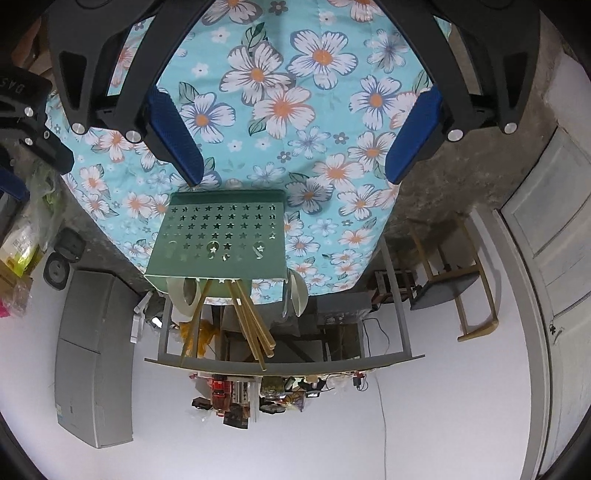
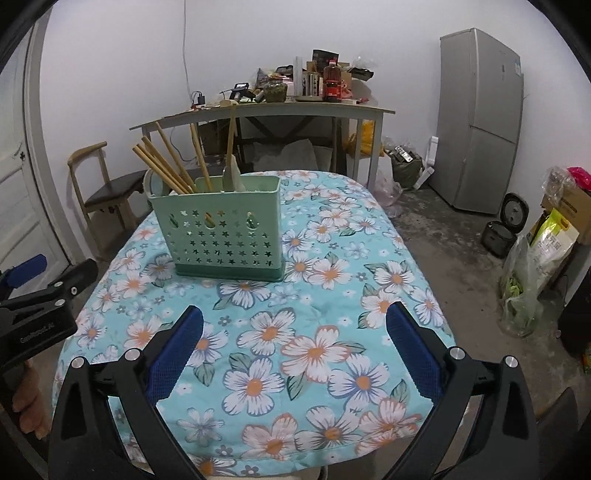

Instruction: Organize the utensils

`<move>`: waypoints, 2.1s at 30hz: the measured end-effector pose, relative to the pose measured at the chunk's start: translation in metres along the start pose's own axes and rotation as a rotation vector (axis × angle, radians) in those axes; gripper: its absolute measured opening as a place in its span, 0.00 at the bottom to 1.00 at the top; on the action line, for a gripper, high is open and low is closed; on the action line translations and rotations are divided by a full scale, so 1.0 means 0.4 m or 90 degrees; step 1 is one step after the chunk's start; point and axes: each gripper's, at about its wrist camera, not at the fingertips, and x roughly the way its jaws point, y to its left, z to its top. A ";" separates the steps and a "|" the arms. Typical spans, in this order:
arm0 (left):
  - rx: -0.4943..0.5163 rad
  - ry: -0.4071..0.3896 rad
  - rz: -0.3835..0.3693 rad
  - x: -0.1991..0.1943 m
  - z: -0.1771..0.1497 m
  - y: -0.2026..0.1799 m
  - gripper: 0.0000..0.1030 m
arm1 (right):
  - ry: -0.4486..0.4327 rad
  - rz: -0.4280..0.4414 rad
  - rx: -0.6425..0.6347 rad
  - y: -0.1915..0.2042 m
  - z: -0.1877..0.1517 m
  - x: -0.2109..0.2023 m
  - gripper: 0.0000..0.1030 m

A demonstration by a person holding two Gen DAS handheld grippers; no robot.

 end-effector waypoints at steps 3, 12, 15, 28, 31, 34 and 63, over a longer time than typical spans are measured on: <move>0.000 -0.004 0.010 -0.004 0.001 0.007 0.92 | 0.002 0.004 0.008 -0.001 -0.002 0.003 0.94; -0.025 0.027 0.027 0.015 -0.006 0.036 0.92 | 0.005 -0.009 0.013 -0.014 0.002 0.004 0.94; -0.031 0.028 0.036 0.018 -0.005 0.046 0.92 | 0.003 -0.016 0.017 -0.024 0.006 0.005 0.94; -0.038 0.022 0.072 0.011 0.002 0.090 0.92 | -0.003 -0.040 0.032 -0.060 0.016 0.003 0.94; -0.051 0.027 0.080 0.011 0.001 0.116 0.92 | -0.004 -0.042 0.033 -0.065 0.016 0.004 0.94; -0.061 0.031 0.090 0.013 0.000 0.135 0.92 | -0.004 -0.042 0.032 -0.066 0.016 0.003 0.94; -0.062 0.046 0.075 0.029 -0.008 0.129 0.92 | -0.004 -0.044 0.013 -0.060 0.018 0.012 0.94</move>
